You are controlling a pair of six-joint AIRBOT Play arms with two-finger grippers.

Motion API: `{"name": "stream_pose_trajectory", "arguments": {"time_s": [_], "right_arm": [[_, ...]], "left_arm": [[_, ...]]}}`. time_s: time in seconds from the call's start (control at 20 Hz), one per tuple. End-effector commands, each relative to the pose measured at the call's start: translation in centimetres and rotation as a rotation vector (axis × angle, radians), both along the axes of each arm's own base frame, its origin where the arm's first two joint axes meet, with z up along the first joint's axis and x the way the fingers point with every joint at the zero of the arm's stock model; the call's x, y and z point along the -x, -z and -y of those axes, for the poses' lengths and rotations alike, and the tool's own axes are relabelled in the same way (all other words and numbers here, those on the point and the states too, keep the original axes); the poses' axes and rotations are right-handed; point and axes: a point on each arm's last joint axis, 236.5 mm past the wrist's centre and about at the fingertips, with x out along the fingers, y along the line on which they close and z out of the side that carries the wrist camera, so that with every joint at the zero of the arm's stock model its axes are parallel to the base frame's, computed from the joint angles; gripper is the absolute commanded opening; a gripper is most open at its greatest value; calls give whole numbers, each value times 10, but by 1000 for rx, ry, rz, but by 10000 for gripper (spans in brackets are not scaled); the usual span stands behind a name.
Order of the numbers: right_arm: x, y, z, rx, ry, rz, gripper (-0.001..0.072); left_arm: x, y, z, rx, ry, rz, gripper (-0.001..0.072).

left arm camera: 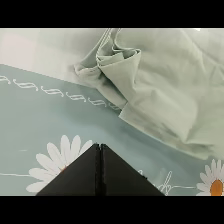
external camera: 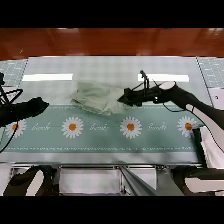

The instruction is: Fold the shirts.

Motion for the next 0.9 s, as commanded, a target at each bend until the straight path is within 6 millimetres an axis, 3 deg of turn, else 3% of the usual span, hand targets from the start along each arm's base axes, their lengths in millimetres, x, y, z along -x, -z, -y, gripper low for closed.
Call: {"name": "stream_pose_trajectory", "arguments": {"time_s": [0.0,0.25,0.35,0.6,0.85], "right_arm": [[-21,-46,1,98,-103,111,22],[-42,-112,32,255,-168,229,22],[-50,-138,57,270,-141,247,22],[-55,-194,157,336,34,260,22],[-29,-238,273,383,293,242,22]], "left_arm": [[0,0,0,0,-1,1,19],[0,0,0,0,-1,0,19],[0,0,0,0,-1,1,19],[0,0,0,0,-1,1,19],[0,0,0,0,-2,2,19]]}}
